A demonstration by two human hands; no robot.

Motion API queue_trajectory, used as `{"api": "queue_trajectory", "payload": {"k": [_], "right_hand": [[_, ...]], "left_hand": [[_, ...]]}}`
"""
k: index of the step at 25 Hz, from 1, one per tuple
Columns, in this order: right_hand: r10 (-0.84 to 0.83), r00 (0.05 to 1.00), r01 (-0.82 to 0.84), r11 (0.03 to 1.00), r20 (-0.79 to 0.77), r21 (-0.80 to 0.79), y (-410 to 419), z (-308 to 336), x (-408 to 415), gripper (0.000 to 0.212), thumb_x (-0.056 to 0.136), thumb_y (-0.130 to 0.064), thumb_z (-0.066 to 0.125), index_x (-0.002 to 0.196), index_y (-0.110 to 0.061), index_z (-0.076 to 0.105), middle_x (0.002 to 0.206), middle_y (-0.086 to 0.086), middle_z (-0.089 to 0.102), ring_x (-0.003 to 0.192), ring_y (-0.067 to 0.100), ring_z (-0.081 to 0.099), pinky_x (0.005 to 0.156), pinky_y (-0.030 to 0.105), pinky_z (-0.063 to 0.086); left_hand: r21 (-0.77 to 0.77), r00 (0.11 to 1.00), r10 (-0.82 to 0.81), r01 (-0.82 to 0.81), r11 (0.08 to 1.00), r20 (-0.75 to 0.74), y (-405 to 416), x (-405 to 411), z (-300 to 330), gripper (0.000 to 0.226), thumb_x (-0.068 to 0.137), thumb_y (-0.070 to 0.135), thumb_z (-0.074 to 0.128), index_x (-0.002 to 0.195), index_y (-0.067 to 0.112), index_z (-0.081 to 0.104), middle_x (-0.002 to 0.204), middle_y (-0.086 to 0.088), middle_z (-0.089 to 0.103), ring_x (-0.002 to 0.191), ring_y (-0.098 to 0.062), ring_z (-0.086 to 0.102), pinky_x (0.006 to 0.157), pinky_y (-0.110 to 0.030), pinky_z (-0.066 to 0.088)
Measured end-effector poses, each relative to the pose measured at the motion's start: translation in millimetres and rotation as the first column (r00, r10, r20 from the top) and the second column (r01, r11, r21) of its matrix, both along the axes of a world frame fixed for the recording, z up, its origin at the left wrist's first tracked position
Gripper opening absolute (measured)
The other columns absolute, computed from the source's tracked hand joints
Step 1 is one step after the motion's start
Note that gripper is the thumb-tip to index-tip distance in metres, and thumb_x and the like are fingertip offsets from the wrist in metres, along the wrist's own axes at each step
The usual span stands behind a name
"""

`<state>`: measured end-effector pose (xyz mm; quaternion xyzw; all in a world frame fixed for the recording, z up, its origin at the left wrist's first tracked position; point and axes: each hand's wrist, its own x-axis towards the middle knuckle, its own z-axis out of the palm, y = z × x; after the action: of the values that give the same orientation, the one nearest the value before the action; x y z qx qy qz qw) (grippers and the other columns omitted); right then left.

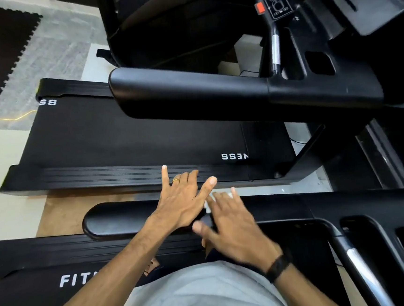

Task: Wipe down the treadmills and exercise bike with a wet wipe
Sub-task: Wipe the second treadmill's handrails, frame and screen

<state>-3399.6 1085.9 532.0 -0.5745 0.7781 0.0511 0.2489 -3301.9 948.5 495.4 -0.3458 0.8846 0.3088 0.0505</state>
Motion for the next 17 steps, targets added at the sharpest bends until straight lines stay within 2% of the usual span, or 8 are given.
{"api": "queue_trajectory", "payload": {"k": [2, 4, 6, 8, 10, 11, 14, 17], "right_hand": [[0.093, 0.996, -0.092, 0.994, 0.009, -0.053, 36, 12, 13, 0.1, 0.086, -0.085, -0.002, 0.161, -0.019, -0.002, 0.169, 0.002, -0.004, 0.154, 0.012, -0.013, 0.124, 0.044, -0.011], [0.039, 0.996, -0.045, 0.997, -0.081, -0.064, 74, 17, -13, 0.091, 0.09, -0.081, -0.001, 0.16, -0.024, -0.011, 0.168, -0.003, -0.011, 0.153, 0.009, -0.018, 0.123, 0.046, -0.013], [-0.137, 0.974, 0.135, 0.991, -0.178, -0.023, 85, 13, -46, 0.097, 0.086, -0.082, -0.012, 0.161, -0.023, -0.003, 0.169, -0.001, -0.002, 0.154, 0.009, -0.013, 0.122, 0.043, -0.019], [-0.256, 0.947, 0.265, 0.964, -0.194, 0.022, 57, 2, -64, 0.117, 0.074, -0.085, -0.023, 0.16, -0.017, 0.018, 0.166, 0.003, 0.021, 0.154, 0.013, 0.004, 0.121, 0.042, -0.021], [-0.242, 0.957, 0.249, 0.968, -0.159, 0.026, 15, -5, -52, 0.126, 0.07, -0.087, -0.024, 0.154, -0.012, 0.033, 0.156, 0.006, 0.04, 0.149, 0.019, 0.024, 0.123, 0.045, -0.016], [-0.182, 0.976, 0.186, 0.982, -0.12, 0.02, 2, -6, -35, 0.124, 0.073, -0.087, -0.02, 0.153, -0.011, 0.034, 0.155, 0.008, 0.04, 0.148, 0.02, 0.025, 0.123, 0.045, -0.013], [0.067, 0.998, -0.067, 0.997, 0.005, -0.041, 22, 6, 13, 0.104, 0.087, -0.084, -0.001, 0.161, -0.012, 0.008, 0.169, 0.008, 0.007, 0.155, 0.016, -0.004, 0.125, 0.042, -0.009], [0.057, 0.992, -0.064, 0.996, -0.109, -0.06, 76, 18, -13, 0.093, 0.092, -0.08, 0.004, 0.161, -0.018, -0.005, 0.169, 0.001, -0.007, 0.154, 0.012, -0.015, 0.125, 0.044, -0.008]], "left_hand": [[0.013, 1.0, 0.004, -0.004, 1.0, -0.006, -1, 1, -5, 0.099, 0.088, 0.075, -0.006, 0.153, 0.009, 0.029, 0.145, -0.009, 0.051, 0.143, -0.019, 0.036, 0.119, -0.052, -0.021], [0.023, 1.0, -0.008, 0.008, 1.0, -0.006, 1, 2, -8, 0.099, 0.089, 0.074, -0.005, 0.153, 0.007, 0.03, 0.143, -0.011, 0.052, 0.141, -0.021, 0.039, 0.119, -0.051, -0.021], [0.021, 1.0, -0.017, 0.017, 1.0, -0.015, 2, 0, -9, 0.097, 0.089, 0.073, -0.004, 0.152, 0.008, 0.03, 0.142, -0.012, 0.053, 0.14, -0.022, 0.041, 0.12, -0.05, -0.021], [0.047, 1.0, -0.015, 0.016, 0.999, -0.017, 1, -1, -7, 0.098, 0.088, 0.074, -0.005, 0.153, 0.009, 0.03, 0.143, -0.012, 0.052, 0.141, -0.023, 0.039, 0.12, -0.049, -0.02], [0.088, 1.0, -0.001, 0.002, 0.996, -0.013, -1, 0, -6, 0.099, 0.087, 0.075, -0.004, 0.153, 0.01, 0.03, 0.145, -0.012, 0.051, 0.144, -0.022, 0.036, 0.12, -0.049, -0.02], [0.099, 1.0, 0.009, -0.008, 0.995, -0.009, -1, 0, -6, 0.098, 0.087, 0.075, -0.004, 0.153, 0.01, 0.03, 0.145, -0.011, 0.05, 0.144, -0.022, 0.035, 0.12, -0.048, -0.02], [0.098, 0.999, 0.036, -0.033, 0.995, -0.029, -4, 3, -7, 0.095, 0.089, 0.074, -0.003, 0.152, 0.011, 0.03, 0.145, -0.007, 0.051, 0.144, -0.02, 0.036, 0.12, -0.049, -0.02], [0.071, 0.999, 0.026, -0.023, 0.997, -0.039, -1, 3, -9, 0.091, 0.093, 0.071, -0.001, 0.152, 0.009, 0.03, 0.143, -0.009, 0.052, 0.141, -0.021, 0.04, 0.12, -0.049, -0.02]]}}
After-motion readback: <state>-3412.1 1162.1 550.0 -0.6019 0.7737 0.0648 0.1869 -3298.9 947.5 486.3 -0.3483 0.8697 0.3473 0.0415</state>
